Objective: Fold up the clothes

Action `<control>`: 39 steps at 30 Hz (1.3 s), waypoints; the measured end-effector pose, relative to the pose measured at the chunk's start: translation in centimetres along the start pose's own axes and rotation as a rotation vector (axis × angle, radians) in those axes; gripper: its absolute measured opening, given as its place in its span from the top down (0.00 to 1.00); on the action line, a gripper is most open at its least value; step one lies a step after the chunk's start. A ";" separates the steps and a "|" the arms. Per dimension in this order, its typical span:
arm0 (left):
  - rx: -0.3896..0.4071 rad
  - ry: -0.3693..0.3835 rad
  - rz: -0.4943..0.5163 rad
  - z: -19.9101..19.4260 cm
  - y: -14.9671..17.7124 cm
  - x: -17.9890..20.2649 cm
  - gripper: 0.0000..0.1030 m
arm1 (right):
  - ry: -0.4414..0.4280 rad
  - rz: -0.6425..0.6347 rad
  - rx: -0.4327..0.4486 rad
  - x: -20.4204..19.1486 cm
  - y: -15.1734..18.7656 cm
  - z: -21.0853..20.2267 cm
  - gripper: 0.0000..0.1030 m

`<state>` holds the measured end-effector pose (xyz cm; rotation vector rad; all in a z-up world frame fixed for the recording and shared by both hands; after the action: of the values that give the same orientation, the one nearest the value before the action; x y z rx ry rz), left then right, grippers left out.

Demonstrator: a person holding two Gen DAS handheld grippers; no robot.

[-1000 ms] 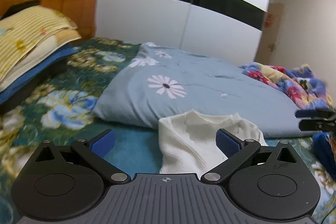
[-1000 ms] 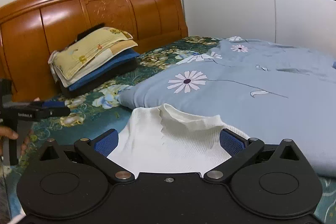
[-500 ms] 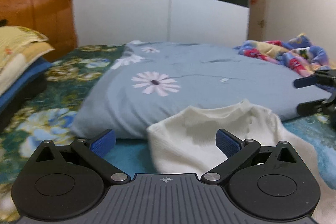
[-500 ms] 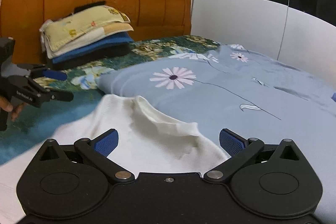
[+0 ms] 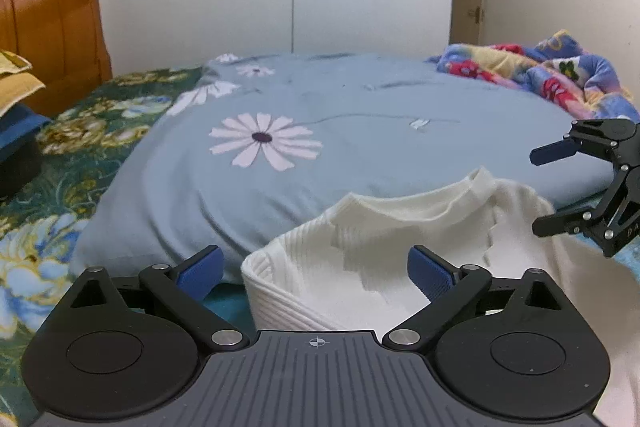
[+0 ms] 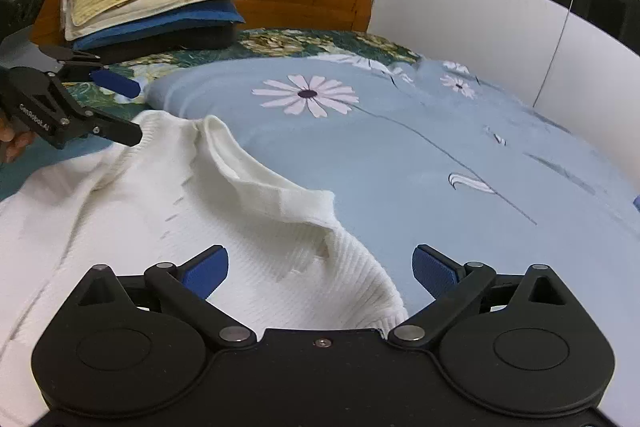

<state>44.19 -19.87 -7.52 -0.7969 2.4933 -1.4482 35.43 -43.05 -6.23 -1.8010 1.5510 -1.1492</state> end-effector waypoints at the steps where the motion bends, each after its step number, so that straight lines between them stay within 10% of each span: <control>1: -0.010 -0.003 0.006 0.3 0.1 -0.1 0.11 | 0.002 -0.005 -0.005 0.0 0.1 0.5 0.10; 15: -0.139 -0.025 -0.048 3.9 0.5 -1.5 0.10 | 0.017 -0.069 -0.076 -0.3 1.4 4.5 0.41; 21: -0.185 -0.023 -0.012 4.6 1.2 -1.0 0.31 | 0.026 -0.053 -0.095 0.1 1.2 4.8 0.60; 29: -0.125 -0.070 -0.062 3.2 1.0 -1.9 0.90 | 0.027 -0.064 -0.122 0.0 1.0 4.3 0.86; 39: -0.033 -0.065 -0.054 0.1 -0.4 0.0 0.93 | 0.019 -0.044 -0.061 -0.9 0.0 -0.1 0.89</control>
<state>44.42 -20.09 -7.25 -0.9094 2.4713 -1.3782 35.36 -42.18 -6.42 -1.8777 1.5808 -1.1540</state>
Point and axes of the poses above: each gripper's, at about its wrist camera, not at the fingertips, and z roughly the way its jaws point, x to its right, y to its underside, the point moved 7 cm from there along z, roughly the way its jaws point, and after that the axes turned 14 degrees about y, right-handed, at the moved point
